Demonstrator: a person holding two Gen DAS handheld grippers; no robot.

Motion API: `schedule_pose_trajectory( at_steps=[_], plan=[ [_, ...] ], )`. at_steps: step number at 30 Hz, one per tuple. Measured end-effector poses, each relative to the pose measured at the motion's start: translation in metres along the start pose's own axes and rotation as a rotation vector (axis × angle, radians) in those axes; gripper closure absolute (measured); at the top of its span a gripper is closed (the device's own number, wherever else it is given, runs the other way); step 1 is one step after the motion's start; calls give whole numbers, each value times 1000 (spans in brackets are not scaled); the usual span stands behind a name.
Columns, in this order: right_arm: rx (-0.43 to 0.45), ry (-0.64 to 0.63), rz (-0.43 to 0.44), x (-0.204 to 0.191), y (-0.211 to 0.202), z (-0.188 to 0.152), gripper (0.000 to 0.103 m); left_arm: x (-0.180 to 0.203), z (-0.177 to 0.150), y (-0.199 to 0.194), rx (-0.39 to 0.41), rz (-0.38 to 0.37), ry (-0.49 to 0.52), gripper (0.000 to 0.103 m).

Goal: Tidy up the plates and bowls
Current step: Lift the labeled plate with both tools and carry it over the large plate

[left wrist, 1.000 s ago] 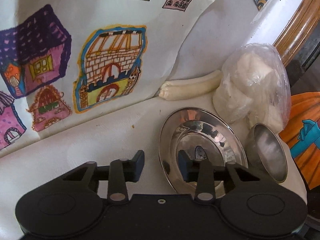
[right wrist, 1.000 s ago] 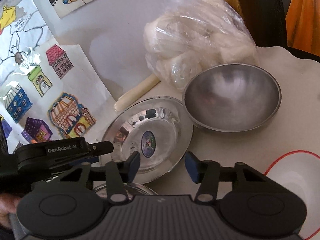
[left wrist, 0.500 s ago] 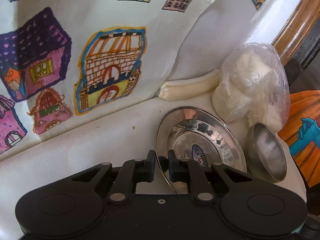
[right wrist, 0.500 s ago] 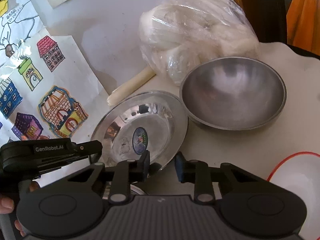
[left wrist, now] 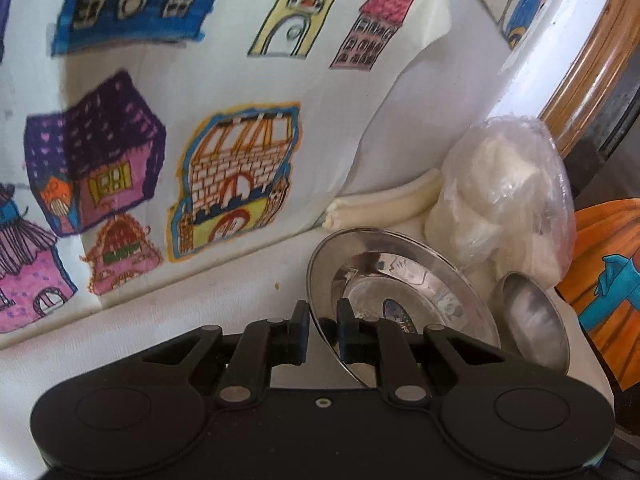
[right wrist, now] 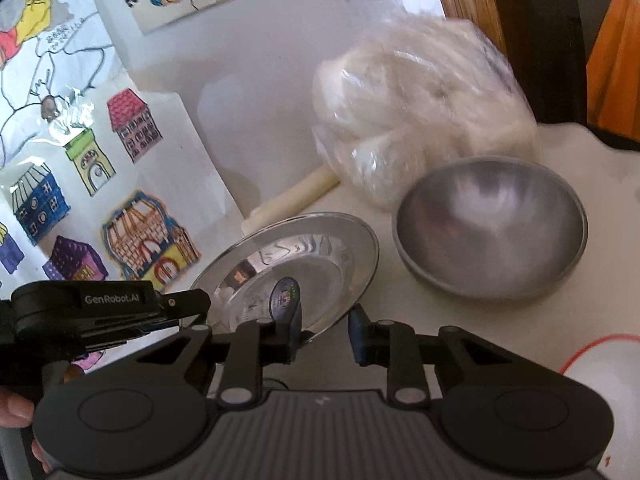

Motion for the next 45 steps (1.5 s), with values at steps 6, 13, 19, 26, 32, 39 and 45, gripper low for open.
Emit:
schedule_pose_trajectory(
  at_steps=[6, 13, 19, 26, 32, 39, 45],
  plan=[
    [29, -20, 7, -4, -15, 1, 75, 1, 2, -18, 20, -19, 2, 88],
    [86, -49, 24, -10, -46, 0, 75, 4, -3, -51, 64, -50, 8, 88],
    [128, -81, 38, -16, -73, -11, 75, 4, -13, -79, 96, -66, 22, 88],
    [162, -82, 32, -20, -102, -28, 75, 12, -33, -97, 106, -80, 29, 87],
    [169, -79, 20, -23, -118, -45, 75, 13, -50, -111, 109, -77, 30, 87],
    [144, -52, 30, -23, -128, -65, 75, 6, -68, -120, 81, -63, 35, 87],
    [112, -31, 36, -24, -131, -82, 75, -2, -78, -122, 44, -46, 42, 87]
  ],
)
Point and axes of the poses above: each gripper's, at about its wrist camera, not at the fingertips, and y roughly the way its jaws point, x to its right, z to its top, the point moved 9 cm from there along y, roughly the way its jaws point, and after that the axes turned 4 degrees about x, right-handed, at the moved point
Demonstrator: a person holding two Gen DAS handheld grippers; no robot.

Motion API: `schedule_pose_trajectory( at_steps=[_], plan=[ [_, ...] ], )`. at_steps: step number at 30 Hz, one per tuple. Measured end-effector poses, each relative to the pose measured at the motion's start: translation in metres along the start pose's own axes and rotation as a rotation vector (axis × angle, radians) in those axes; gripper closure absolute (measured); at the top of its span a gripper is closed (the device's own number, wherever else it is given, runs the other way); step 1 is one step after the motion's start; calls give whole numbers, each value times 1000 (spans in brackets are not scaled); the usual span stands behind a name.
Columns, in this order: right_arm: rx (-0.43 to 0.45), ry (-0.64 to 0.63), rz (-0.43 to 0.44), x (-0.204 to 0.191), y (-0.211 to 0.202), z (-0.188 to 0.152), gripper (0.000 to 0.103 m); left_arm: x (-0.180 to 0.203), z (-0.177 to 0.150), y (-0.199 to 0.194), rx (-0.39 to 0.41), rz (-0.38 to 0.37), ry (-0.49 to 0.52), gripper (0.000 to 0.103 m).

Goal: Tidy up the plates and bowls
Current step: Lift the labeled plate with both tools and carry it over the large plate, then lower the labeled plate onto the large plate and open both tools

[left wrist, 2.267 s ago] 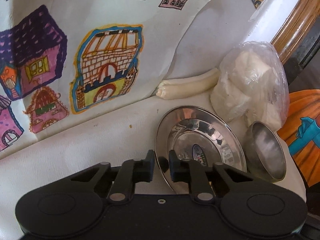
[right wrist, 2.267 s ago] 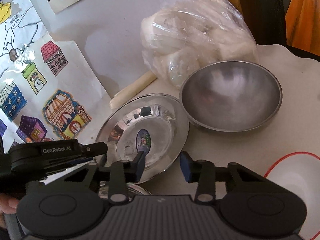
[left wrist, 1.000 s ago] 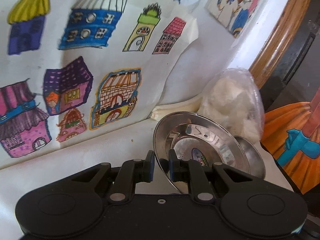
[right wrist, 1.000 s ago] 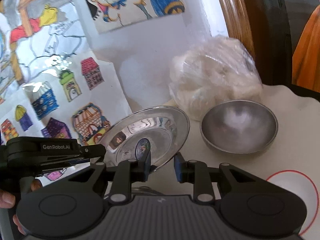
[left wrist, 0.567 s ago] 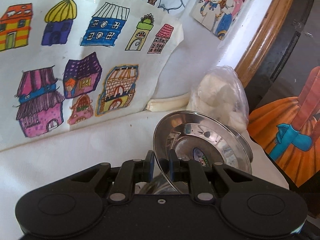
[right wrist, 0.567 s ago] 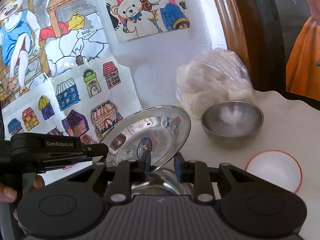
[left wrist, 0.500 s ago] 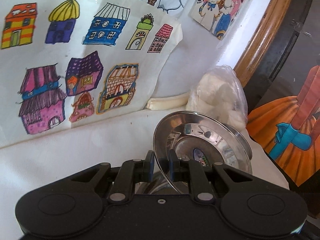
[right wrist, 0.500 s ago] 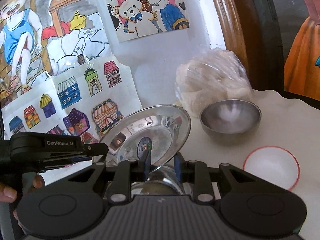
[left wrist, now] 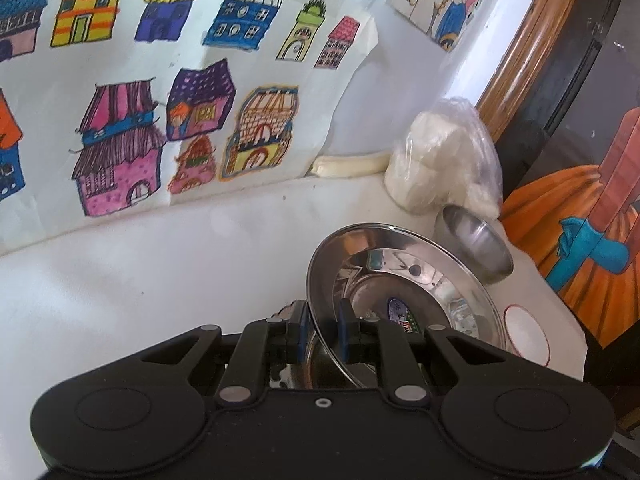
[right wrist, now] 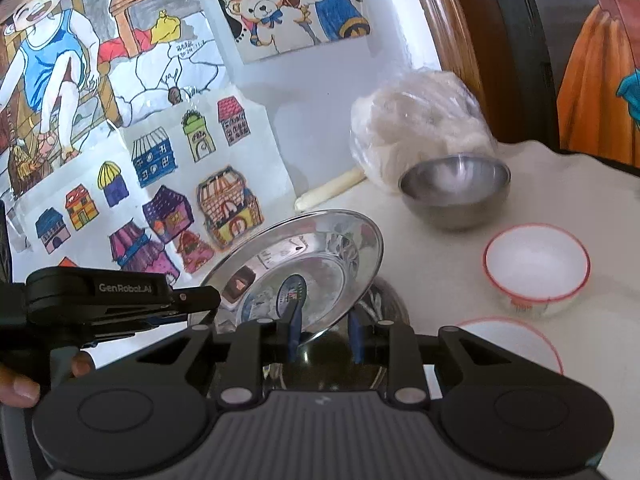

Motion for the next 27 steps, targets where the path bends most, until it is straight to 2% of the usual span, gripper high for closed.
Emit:
schedule_pose_trajectory(
  at_steps=[27],
  plan=[
    [-58, 61, -21, 4, -10, -23, 73, 5, -16, 0, -46, 41, 111, 85]
  ],
)
Point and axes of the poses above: each gripper's, at about its wrist camera, not at the fingertips, and y roughly the way its jaws point, x to its right, z to its top, the point moved 9 cm from there along y, roughly the way its jaws point, and after that the axes turned 4 degrees about x, right-handed, at the moved point
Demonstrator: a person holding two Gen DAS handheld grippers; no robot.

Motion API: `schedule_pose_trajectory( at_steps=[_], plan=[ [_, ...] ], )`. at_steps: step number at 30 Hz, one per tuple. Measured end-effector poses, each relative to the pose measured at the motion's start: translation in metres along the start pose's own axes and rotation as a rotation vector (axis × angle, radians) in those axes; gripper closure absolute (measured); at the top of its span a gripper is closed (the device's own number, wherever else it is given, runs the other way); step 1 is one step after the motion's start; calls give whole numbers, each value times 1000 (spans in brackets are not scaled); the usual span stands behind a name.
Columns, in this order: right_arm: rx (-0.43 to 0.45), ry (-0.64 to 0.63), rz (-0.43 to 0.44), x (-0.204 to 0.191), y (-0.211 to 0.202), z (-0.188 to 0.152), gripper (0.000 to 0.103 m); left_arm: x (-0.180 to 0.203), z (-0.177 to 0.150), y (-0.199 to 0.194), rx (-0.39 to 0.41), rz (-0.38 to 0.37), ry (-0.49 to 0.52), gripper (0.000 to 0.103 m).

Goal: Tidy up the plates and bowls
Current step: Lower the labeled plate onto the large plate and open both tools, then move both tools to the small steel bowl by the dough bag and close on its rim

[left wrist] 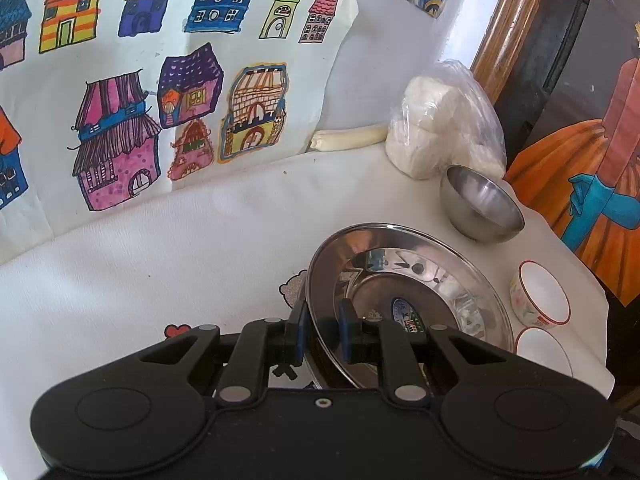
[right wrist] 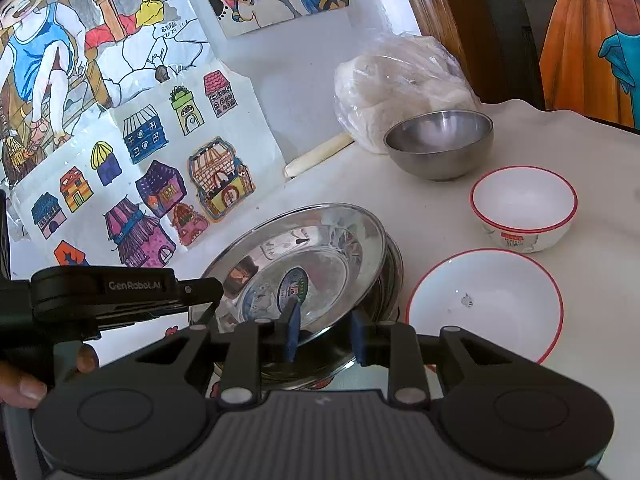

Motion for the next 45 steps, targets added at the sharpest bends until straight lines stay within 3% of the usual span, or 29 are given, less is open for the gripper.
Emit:
schedule_pose_trajectory(
  at_steps=[18, 28, 30, 39, 43, 45],
  plan=[
    [-39, -56, 12, -11, -4, -3, 59, -1, -1, 0, -5, 15, 30, 84],
    [-36, -65, 16, -14, -9, -3, 27, -6, -2, -1, -12, 26, 3, 75],
    [-29, -71, 8, -12, -11, -2, 25, -6, -2, -2, -11, 27, -2, 73],
    [12, -87, -1, -8, -22, 2, 12, -5, 1, -6, 4, 29, -21, 46],
    [45, -89, -6, -4, -28, 7, 8, -6, 5, -9, 22, 32, -42, 22],
    [60, -81, -6, 0, -30, 9, 5, -6, 7, -10, 31, 32, -51, 16]
  ],
)
Point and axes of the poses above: each gripper's, at about its wrist camera, not at the fingertips, and y roughly the way its jaws point, x to its right, z to its top, the point moved 9 cm from there along y, roughly the way its jaws point, and after that the axes turned 4 degrees about x, right-handed, at the moved point
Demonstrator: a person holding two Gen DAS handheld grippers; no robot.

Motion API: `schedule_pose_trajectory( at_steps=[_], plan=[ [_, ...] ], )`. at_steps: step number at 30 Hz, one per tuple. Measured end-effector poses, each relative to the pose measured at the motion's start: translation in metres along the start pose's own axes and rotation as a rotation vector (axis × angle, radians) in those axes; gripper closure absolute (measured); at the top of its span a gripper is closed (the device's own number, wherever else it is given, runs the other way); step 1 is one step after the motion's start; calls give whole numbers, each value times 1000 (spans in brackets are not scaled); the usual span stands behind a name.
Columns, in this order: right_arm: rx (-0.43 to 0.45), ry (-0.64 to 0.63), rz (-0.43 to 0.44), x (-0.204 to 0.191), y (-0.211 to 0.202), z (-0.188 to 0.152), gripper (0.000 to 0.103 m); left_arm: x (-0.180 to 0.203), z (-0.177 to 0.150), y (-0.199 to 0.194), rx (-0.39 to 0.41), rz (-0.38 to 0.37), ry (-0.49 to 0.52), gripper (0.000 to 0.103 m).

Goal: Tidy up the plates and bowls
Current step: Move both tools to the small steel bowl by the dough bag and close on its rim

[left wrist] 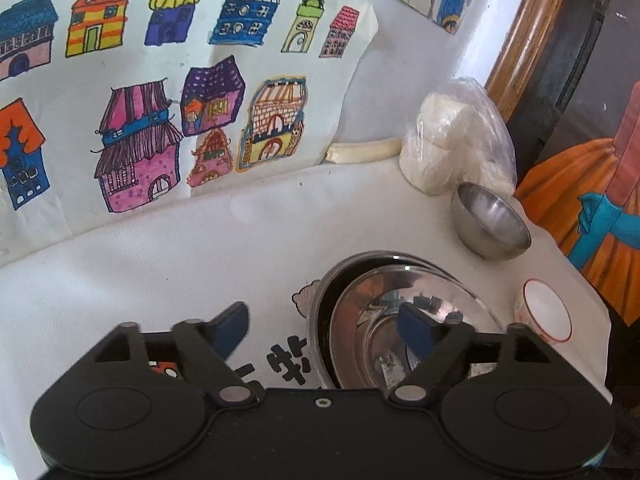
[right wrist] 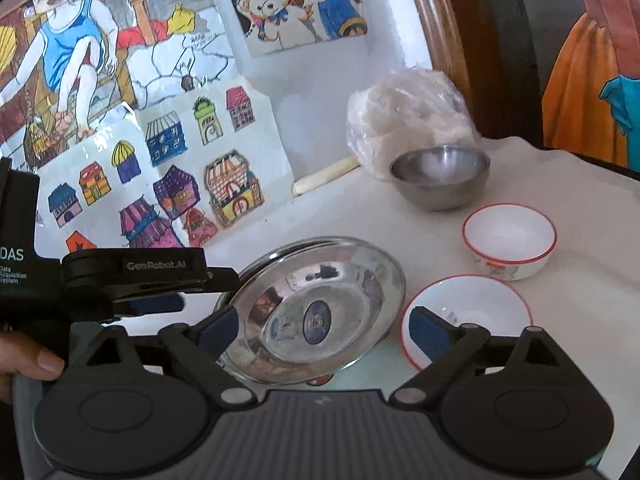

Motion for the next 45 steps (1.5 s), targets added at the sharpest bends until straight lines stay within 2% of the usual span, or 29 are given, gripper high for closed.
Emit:
schedule_pose_trajectory(
  at_steps=[3, 5, 8, 16, 20, 23, 26, 31, 37, 45],
  plan=[
    [26, 11, 2, 8, -5, 3, 2, 3, 5, -1, 10, -5, -6, 12],
    [61, 21, -2, 14, -10, 8, 0, 5, 12, -2, 22, -10, -7, 5],
    [121, 32, -29, 31, -17, 21, 0, 13, 25, -6, 51, -22, -1, 1],
    [201, 29, -117, 84, -22, 58, 0, 43, 58, -1, 105, -20, 45, 1],
    [213, -6, -142, 104, -13, 80, 0, 62, 73, 14, 111, -17, 56, 1],
    [238, -29, -181, 121, 2, 101, 0, 77, 86, 30, 109, -43, 51, 1],
    [218, -17, -209, 139, 24, 112, 0, 92, 92, 52, 79, -73, 22, 1],
    [145, 16, -192, 163, 67, 116, 0, 113, 95, 91, 44, -98, 20, 1],
    [56, 3, -191, 174, 112, 114, 1, 129, 84, 140, -51, -89, 45, 1],
    [-5, -4, -177, 172, 143, 105, 11, 130, 74, 176, -113, -81, 37, 2]
  ],
)
Point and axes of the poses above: each gripper's, at about its wrist camera, not at the fingertips, and y roughly the way its jaws point, x to its right, z to its top, the point moved 9 cm from there along y, roughly the way its jaws point, and after that the axes turned 4 degrees about x, right-handed, at the moved point
